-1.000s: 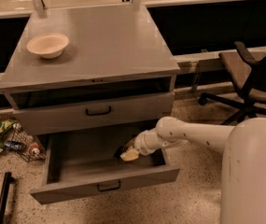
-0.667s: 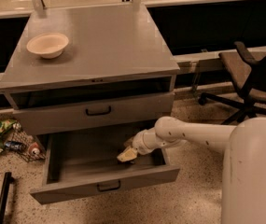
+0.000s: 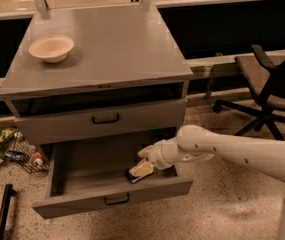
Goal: Place rxbar blueberry into middle drawer
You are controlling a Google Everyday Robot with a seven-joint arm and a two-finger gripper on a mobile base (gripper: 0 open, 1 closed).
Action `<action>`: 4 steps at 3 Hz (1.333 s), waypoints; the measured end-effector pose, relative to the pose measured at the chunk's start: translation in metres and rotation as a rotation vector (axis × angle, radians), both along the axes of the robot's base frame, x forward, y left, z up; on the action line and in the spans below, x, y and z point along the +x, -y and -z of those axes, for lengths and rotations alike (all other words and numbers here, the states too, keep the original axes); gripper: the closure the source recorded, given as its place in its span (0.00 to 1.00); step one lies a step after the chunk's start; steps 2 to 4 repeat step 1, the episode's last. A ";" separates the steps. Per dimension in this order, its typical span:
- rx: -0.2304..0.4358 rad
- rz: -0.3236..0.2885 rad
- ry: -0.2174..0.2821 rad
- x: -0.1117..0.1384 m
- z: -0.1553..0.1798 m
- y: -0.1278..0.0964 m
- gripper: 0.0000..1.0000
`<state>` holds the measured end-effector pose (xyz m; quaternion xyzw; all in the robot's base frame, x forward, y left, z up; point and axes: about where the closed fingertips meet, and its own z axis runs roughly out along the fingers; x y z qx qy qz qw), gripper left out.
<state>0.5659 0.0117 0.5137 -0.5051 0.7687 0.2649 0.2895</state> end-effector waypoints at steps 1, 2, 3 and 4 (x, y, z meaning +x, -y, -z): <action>-0.009 -0.008 0.008 -0.051 -0.040 0.019 0.73; -0.009 -0.008 0.008 -0.051 -0.040 0.019 0.73; -0.009 -0.008 0.008 -0.051 -0.040 0.019 0.73; -0.009 -0.008 0.008 -0.051 -0.040 0.019 0.73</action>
Offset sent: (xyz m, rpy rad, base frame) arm 0.0000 0.0000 0.0000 0.0000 0.0000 0.0000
